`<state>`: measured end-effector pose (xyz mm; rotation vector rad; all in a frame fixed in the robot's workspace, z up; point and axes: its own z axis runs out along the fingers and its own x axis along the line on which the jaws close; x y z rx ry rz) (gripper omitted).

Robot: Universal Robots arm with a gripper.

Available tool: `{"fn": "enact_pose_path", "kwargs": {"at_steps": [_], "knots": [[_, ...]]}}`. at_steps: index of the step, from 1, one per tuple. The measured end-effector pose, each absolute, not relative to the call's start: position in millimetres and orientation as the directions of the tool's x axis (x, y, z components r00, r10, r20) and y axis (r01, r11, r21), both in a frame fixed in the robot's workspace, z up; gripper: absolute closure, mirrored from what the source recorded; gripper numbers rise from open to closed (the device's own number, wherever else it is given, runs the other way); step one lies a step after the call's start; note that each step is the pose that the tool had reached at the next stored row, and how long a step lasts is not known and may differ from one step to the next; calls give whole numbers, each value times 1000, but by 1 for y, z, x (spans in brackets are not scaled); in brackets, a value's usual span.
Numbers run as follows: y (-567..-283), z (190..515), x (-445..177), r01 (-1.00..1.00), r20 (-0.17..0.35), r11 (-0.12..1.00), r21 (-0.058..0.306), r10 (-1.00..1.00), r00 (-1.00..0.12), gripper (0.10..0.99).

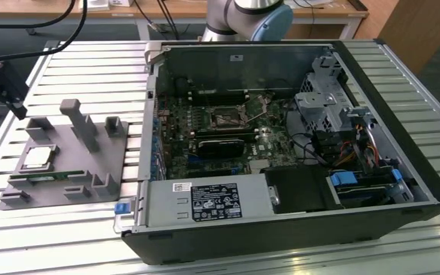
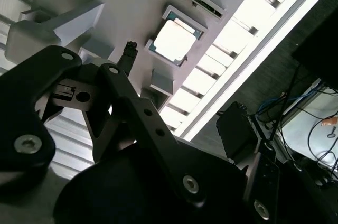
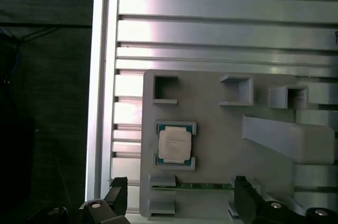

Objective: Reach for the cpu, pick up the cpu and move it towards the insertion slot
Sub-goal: 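Pick up the cpu and move it towards the insertion slot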

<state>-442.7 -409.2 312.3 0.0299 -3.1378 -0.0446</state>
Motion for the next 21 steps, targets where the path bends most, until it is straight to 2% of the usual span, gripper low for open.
{"fn": "enact_pose_path", "kwargs": {"at_steps": [21], "knots": [[-409, 289, -443, -19, 3, 999, 28, -19, -1000, 204]]}}
